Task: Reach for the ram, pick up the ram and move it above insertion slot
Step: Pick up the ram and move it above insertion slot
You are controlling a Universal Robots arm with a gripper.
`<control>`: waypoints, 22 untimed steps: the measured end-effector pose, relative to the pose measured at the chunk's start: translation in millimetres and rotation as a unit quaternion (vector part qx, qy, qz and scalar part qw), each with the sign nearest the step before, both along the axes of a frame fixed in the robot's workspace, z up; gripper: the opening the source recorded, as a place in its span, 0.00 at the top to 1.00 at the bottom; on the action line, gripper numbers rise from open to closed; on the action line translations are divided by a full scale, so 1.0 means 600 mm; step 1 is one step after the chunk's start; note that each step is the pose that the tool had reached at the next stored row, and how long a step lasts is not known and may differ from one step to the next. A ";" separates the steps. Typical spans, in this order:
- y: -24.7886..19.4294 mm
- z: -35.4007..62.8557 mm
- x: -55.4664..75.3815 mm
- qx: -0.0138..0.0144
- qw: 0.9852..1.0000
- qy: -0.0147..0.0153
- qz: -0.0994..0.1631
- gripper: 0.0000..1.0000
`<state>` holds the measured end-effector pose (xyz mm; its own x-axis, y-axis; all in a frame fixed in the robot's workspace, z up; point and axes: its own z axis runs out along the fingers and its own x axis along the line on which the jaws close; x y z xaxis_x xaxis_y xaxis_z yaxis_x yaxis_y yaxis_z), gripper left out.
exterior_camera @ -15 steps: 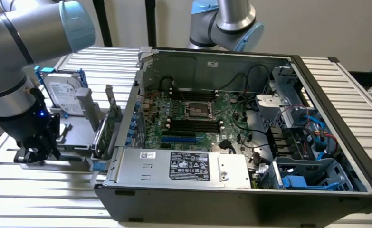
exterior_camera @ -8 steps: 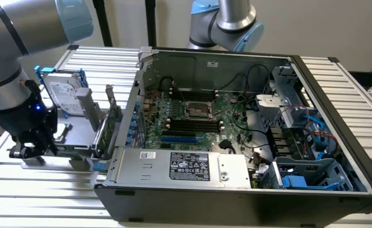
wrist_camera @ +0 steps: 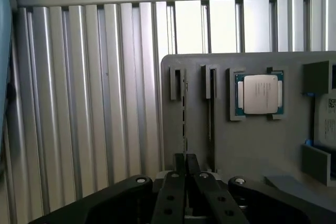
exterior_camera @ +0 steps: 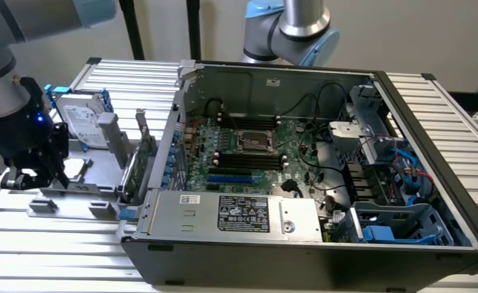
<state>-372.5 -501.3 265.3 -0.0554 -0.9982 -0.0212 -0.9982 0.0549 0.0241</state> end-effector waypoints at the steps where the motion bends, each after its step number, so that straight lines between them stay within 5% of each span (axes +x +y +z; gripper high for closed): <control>1: 0.0001 0.008 0.005 0.000 1.000 0.000 0.000 0.87; 22: 0.0000 0.167 0.124 0.013 1.000 0.001 0.007 0.87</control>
<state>-297.9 -501.3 365.6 -0.0422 -0.9980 -0.0472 -0.9988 0.0410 0.0270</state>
